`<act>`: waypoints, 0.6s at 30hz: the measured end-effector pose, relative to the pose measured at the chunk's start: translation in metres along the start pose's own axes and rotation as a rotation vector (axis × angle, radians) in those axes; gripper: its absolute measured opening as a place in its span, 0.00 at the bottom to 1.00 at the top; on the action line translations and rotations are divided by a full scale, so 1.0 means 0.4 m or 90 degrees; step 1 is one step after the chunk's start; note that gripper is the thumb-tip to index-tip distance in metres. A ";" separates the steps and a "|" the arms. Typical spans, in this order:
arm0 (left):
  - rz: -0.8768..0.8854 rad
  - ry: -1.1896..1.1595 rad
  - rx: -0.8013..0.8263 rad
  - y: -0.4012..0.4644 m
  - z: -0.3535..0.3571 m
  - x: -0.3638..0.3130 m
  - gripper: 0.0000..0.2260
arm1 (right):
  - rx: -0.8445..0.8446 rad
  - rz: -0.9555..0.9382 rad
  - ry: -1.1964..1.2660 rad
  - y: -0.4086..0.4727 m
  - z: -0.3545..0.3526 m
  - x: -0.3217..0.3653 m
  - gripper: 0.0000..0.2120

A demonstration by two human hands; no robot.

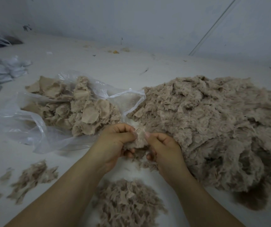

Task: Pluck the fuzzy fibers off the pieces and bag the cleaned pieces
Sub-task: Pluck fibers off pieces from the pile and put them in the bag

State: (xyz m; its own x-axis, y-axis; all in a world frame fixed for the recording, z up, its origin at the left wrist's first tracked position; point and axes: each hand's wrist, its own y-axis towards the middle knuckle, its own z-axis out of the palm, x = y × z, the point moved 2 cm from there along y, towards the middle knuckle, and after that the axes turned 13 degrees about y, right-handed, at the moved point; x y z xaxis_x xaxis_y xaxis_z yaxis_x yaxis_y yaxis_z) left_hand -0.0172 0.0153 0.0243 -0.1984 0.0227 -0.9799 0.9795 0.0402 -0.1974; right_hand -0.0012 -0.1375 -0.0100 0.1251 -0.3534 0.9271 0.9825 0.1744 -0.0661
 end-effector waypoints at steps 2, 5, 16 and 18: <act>0.000 0.010 0.007 -0.003 0.004 0.001 0.06 | 0.005 0.006 -0.019 0.001 -0.002 0.000 0.09; 0.025 0.066 0.018 0.002 0.010 -0.005 0.05 | 0.019 0.003 -0.028 -0.001 0.002 0.003 0.09; 0.049 0.055 0.113 0.007 -0.063 -0.022 0.07 | 0.009 0.022 0.034 0.004 -0.013 -0.010 0.07; 0.047 0.208 0.401 -0.030 -0.091 -0.034 0.02 | 0.012 0.016 0.044 0.008 -0.013 -0.014 0.05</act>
State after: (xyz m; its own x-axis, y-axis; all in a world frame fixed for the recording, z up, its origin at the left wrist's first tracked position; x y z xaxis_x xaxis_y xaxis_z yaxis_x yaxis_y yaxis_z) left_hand -0.0276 0.0507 0.0411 -0.0351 0.3050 -0.9517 0.8048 -0.5559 -0.2079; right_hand 0.0021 -0.1398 -0.0172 0.1597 -0.4115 0.8973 0.9761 0.2013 -0.0814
